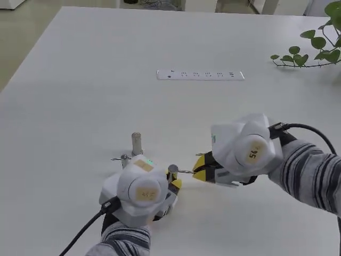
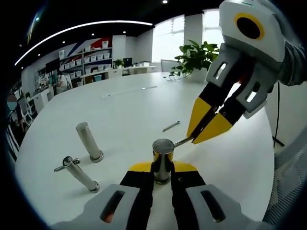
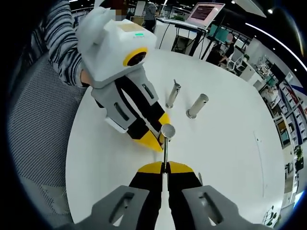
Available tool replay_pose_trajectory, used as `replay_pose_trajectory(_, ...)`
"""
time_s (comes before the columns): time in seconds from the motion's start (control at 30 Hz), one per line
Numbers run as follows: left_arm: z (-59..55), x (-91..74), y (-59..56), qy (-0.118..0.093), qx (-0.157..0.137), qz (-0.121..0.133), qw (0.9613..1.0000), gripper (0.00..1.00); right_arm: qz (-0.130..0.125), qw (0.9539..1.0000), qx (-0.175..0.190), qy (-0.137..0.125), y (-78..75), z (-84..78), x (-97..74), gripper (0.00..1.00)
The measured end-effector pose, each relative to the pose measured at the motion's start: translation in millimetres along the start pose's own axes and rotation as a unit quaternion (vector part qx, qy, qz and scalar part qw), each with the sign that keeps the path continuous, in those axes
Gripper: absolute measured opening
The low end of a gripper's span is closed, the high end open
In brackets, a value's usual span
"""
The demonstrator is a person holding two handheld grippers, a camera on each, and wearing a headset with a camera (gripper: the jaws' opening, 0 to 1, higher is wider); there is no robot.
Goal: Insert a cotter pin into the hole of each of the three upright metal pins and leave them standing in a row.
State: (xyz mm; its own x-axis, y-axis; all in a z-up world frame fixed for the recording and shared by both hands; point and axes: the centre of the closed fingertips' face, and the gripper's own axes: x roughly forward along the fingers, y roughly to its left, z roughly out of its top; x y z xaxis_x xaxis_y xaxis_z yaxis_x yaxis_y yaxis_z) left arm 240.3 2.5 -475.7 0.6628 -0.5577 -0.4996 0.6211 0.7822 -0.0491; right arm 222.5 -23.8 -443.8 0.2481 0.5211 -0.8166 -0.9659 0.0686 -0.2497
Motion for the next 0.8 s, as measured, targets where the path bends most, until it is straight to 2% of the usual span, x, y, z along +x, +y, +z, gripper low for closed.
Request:
replay_pose_trajectory(0.07,0.0,0.2,0.1,-0.001,0.000,0.000,1.0000,0.09,0.002,1.0000,0.000,-0.008,0.7,3.7,0.3,0.00)
replay_pose_trajectory(0.1,-0.1,0.2,0.1,0.000,0.000,0.001,1.0000,0.09,0.002,0.9998,-0.005,-0.020,0.2,10.4,0.1,0.00)
replay_pose_trajectory(0.2,-0.1,0.1,0.0,-0.001,-0.001,0.002,1.0000,0.09,-0.001,0.9999,-0.007,-0.015,4.4,16.2,-7.6,0.00)
replay_pose_trajectory(0.4,0.0,-0.5,-0.4,-0.002,0.001,0.003,1.0000,0.09,0.000,0.9999,-0.010,-0.013,9.2,15.1,-11.4,0.00)
replay_pose_trajectory(0.47,-0.2,-0.7,-0.9,-0.001,0.006,0.006,1.0000,0.09,-0.002,0.9997,-0.021,-0.009,7.6,12.0,-10.7,0.00)
replay_pose_trajectory(0.57,-0.1,-0.6,-0.5,-0.002,0.003,0.008,1.0000,0.09,-0.001,0.9998,-0.016,-0.014,7.2,12.7,-12.0,0.00)
replay_pose_trajectory(0.8,0.3,-0.8,0.3,-0.003,-0.003,0.015,0.9999,0.09,-0.002,0.9997,-0.021,-0.008,2.1,5.9,-7.4,0.00)
